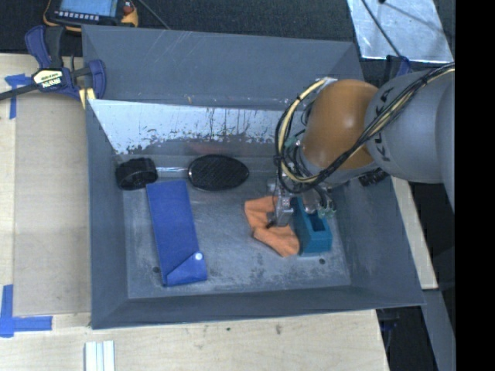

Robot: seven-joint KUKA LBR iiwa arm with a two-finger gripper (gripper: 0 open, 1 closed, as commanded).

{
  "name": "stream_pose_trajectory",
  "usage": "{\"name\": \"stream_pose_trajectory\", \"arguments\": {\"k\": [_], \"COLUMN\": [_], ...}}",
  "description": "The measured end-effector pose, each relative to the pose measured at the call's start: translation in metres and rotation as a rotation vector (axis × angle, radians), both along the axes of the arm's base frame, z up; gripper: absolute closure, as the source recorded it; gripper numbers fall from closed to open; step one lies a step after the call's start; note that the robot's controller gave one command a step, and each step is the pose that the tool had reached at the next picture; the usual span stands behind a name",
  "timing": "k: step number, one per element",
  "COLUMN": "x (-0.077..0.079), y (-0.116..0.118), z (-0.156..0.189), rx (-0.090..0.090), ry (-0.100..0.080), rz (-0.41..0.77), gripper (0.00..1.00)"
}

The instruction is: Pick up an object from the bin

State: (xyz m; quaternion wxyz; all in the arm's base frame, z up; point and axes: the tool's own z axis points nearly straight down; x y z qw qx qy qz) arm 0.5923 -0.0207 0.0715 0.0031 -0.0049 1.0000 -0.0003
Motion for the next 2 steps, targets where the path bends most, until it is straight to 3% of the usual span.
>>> {"name": "stream_pose_trajectory", "arguments": {"k": [2], "x": [0.0], "y": [0.0], "z": [0.0], "rx": [0.0], "ry": [0.0], "rz": [0.0], "gripper": [1.0]}}
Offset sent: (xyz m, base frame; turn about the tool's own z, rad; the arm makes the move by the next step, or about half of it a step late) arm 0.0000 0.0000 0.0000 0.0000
